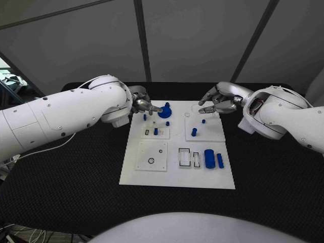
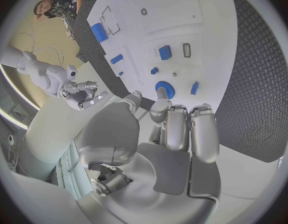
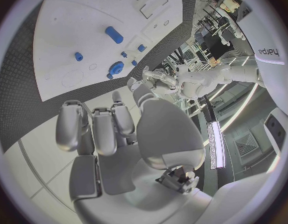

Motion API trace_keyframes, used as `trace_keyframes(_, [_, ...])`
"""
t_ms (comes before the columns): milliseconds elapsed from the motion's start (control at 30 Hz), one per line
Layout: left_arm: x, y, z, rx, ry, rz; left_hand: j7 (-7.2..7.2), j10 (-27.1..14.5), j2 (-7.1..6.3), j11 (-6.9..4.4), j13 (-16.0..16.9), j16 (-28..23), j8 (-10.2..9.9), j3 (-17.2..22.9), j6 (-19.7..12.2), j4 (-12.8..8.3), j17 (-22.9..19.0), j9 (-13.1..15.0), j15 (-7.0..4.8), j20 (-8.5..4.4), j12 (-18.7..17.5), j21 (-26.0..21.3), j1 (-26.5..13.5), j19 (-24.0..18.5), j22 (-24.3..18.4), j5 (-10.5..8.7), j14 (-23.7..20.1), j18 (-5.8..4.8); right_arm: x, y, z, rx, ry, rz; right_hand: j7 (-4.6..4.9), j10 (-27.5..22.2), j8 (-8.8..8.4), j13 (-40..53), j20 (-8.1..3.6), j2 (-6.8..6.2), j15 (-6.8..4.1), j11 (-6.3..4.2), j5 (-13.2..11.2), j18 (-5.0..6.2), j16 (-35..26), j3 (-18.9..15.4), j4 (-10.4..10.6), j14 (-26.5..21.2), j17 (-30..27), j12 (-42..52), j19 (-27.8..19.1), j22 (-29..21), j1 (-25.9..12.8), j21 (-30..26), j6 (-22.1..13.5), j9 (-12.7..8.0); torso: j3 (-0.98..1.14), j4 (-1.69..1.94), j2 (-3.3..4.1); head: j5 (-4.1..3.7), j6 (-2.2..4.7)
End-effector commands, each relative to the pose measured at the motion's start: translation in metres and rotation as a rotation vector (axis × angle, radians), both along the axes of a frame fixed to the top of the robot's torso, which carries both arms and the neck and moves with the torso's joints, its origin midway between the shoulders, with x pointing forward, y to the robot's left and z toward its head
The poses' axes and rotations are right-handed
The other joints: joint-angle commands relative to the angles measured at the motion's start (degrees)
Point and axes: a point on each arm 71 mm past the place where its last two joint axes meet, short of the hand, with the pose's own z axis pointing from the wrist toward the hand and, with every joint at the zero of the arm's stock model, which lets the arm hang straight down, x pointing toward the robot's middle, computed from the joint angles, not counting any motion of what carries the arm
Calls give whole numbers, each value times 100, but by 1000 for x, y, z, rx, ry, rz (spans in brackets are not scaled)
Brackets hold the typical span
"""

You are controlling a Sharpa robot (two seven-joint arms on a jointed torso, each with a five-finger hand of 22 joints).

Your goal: Assemble the parts on the task board

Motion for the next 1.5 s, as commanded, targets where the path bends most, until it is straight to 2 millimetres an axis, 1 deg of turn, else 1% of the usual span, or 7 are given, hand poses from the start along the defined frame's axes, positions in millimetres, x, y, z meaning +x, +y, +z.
trace_keyframes(33, [9, 5, 3, 61, 44, -32, 93, -163, 40, 82, -198, -65, -243, -123, -77, 9, 209, -247, 87, 104, -174, -123, 150, 23, 403, 24, 247, -846, 0, 0, 1, -1, -4, 6, -16, -45, 16, -5, -4, 26, -37, -14, 19, 56, -22, -1, 34, 262, 55, -21, -27, -6, -30, -20, 14, -6, 3, 0, -1, 11, 24])
trace_keyframes(200, [31, 15, 6, 76, 60, 9, 147, -177, 10, 134, -216, -56, -453, -381, -62, 64, 217, -535, 138, 159, -156, -127, 230, 29, 413, 18, 245, -844, 1, 0, 1, 1, -7, 4, -16, -45, 16, -5, -4, 26, -37, -14, 19, 56, -22, -1, 34, 262, 55, -21, -27, -6, -30, -20, 14, -6, -5, -20, 8, 37, 84])
trace_keyframes(400, [49, 22, 2, 97, 82, 50, 137, -147, 19, 128, -192, -26, -498, -607, 40, 140, 245, -684, 136, 165, -102, -84, 277, 66, 478, 18, 257, -858, 1, 1, 2, 4, -11, 3, -17, -50, 17, -15, -5, 26, -38, -15, 17, 58, -37, -2, 42, 257, 37, -31, -30, -13, -36, -26, 14, -7, -2, -9, 7, 47, 121])
trace_keyframes(567, [57, 26, -3, 125, 105, 60, 112, -123, 55, 109, -171, -10, -478, -741, 152, 170, 260, -759, 122, 156, -63, -55, 352, 91, 521, 18, 265, -867, 1, 2, 2, 5, -11, 5, -17, -50, 17, -15, -5, 26, -38, -15, 17, 58, -37, -2, 42, 257, 37, -31, -30, -13, -36, -26, 14, -7, -4, -9, 10, 63, 119])
trace_keyframes(967, [65, 28, -17, 173, 149, 57, 95, -88, 118, 92, -116, -20, -494, -892, 238, 129, 246, -891, 106, 139, 6, -42, 567, 103, 548, 28, 262, -872, 1, 4, 2, 6, -10, 10, -18, -49, 18, -14, -5, 28, -39, -16, 19, 58, -39, 0, 42, 257, 36, -31, -32, -16, -35, -28, 15, -7, -7, -5, 5, 78, 96])
trace_keyframes(1300, [65, 24, -21, 179, 176, 25, 123, -111, 181, 116, -120, -40, -694, -1099, 330, 149, 225, -1196, 125, 154, 26, -52, 687, 96, 546, 22, 250, -870, 1, 6, 2, 6, -9, 15, -18, -49, 18, -14, -5, 28, -39, -16, 19, 58, -39, 0, 42, 257, 36, -31, -32, -16, -35, -28, 15, -7, -2, -3, -1, 83, 70])
trace_keyframes(1500, [64, 23, -24, 189, 194, 12, 125, -118, 224, 118, -123, -40, -735, -1138, 376, 152, 224, -1272, 128, 158, 29, -56, 726, 94, 546, 27, 249, -869, 1, 7, 1, 6, -8, 17, -18, -49, 18, -14, -5, 28, -39, -16, 19, 58, -39, 0, 42, 257, 36, -31, -32, -16, -35, -28, 15, -7, -1, -1, 2, 78, 64])
